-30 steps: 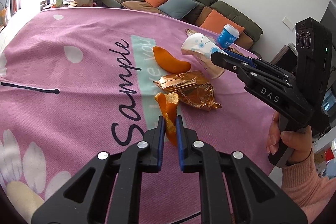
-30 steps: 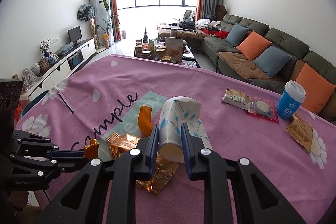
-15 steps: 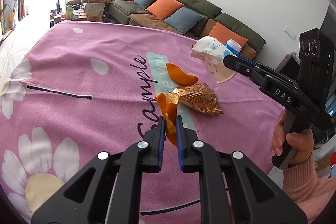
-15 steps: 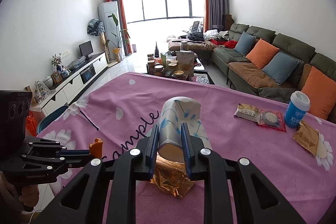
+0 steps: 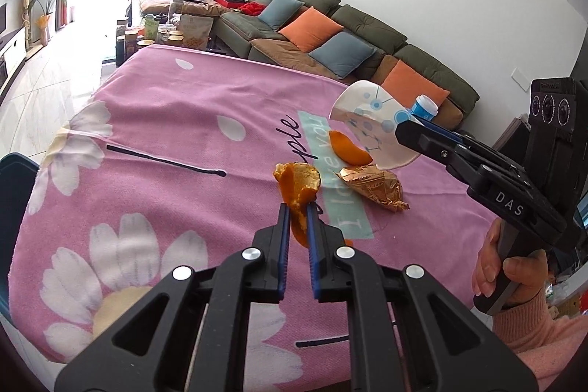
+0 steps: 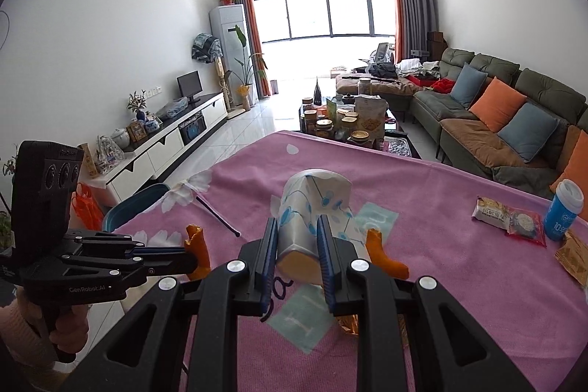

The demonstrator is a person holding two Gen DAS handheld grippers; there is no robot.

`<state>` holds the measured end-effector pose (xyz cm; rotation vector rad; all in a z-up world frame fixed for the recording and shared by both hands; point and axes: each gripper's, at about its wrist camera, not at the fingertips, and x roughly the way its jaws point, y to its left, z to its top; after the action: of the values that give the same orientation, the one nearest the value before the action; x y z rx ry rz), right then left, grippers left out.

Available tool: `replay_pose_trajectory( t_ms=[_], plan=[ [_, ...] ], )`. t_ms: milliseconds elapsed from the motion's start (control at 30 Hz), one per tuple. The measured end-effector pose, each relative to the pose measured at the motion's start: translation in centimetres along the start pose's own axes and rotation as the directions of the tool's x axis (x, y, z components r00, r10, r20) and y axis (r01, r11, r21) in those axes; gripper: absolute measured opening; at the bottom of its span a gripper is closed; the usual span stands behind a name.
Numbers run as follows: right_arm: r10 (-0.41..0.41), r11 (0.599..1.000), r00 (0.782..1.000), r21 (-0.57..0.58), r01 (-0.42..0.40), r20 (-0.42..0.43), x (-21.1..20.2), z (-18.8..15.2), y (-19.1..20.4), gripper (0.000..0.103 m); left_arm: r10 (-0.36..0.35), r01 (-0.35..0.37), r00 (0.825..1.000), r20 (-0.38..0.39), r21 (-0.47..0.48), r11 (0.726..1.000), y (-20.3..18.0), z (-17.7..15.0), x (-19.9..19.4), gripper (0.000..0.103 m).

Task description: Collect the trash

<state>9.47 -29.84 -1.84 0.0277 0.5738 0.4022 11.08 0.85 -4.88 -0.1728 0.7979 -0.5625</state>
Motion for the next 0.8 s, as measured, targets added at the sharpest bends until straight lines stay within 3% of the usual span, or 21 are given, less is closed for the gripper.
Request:
replay_pose_trajectory(
  t_ms=[367, 533, 667, 800],
  plan=[
    [0.064, 0.998, 0.997, -0.028, -0.065, -0.034, 1.8, -0.1, 2.9, 0.02, 0.025, -0.025, 1.0, 0.007, -0.055, 0.998, 2.5, -0.7, -2.0, 0.003],
    [0.071, 0.997, 0.996, -0.019, -0.072, -0.057, 2.3, -0.6, 3.2, 0.021, 0.018, -0.02, 0.999, -0.038, -0.071, 0.997, 2.7, -1.6, -0.7, 0.018],
    [0.071, 0.997, 0.995, -0.013, -0.072, -0.063, 2.3, -0.8, 3.1, 0.021, -0.021, 0.014, 0.998, -0.066, -0.102, 0.995, 3.0, -1.4, 1.0, 0.039],
    [0.07, 0.997, 0.995, -0.005, -0.071, -0.064, 2.3, -1.0, 2.9, 0.021, -0.034, 0.024, 0.995, -0.092, -0.11, 0.994, 2.6, -0.9, 3.2, 0.041]
  ],
)
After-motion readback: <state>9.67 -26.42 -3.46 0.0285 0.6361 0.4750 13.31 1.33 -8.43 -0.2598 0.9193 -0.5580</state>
